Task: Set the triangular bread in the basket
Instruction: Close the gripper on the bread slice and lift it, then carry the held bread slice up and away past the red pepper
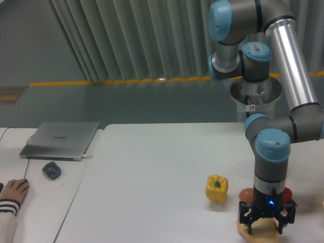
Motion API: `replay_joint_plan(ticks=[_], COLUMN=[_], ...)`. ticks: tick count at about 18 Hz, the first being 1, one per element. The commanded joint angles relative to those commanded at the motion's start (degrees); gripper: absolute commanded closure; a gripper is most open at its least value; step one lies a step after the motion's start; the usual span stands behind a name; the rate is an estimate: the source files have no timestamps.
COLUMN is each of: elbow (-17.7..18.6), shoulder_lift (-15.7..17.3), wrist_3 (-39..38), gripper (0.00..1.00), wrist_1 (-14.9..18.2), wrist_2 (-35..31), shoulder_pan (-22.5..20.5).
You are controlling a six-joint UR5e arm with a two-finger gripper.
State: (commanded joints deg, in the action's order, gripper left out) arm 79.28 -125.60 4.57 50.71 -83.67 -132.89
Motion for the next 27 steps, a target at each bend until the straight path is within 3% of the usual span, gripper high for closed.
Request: replay_joint_plan(ticks=[3, 6, 11, 15, 22, 27], elbow=[-0.09, -0.09, -0.7, -0.27, 1.84, 2.02], shoulder_lift=[0.61, 0.61, 4.03, 7.29, 13.44, 15.99], wrist_3=[0.0, 0.0, 0.52, 6.22, 32.83, 51.47], gripper=[0.89, 1.0, 1.0, 1.0, 1.0, 1.0], wrist_1=[0.17, 0.18, 0.53, 2.02, 9.48, 11.42], wrist_2=[0.0, -0.09, -0.26, -0.61, -2.29, -2.29], shoulder_pan=[0.0, -0.09, -0.35, -0.88, -4.91, -8.52])
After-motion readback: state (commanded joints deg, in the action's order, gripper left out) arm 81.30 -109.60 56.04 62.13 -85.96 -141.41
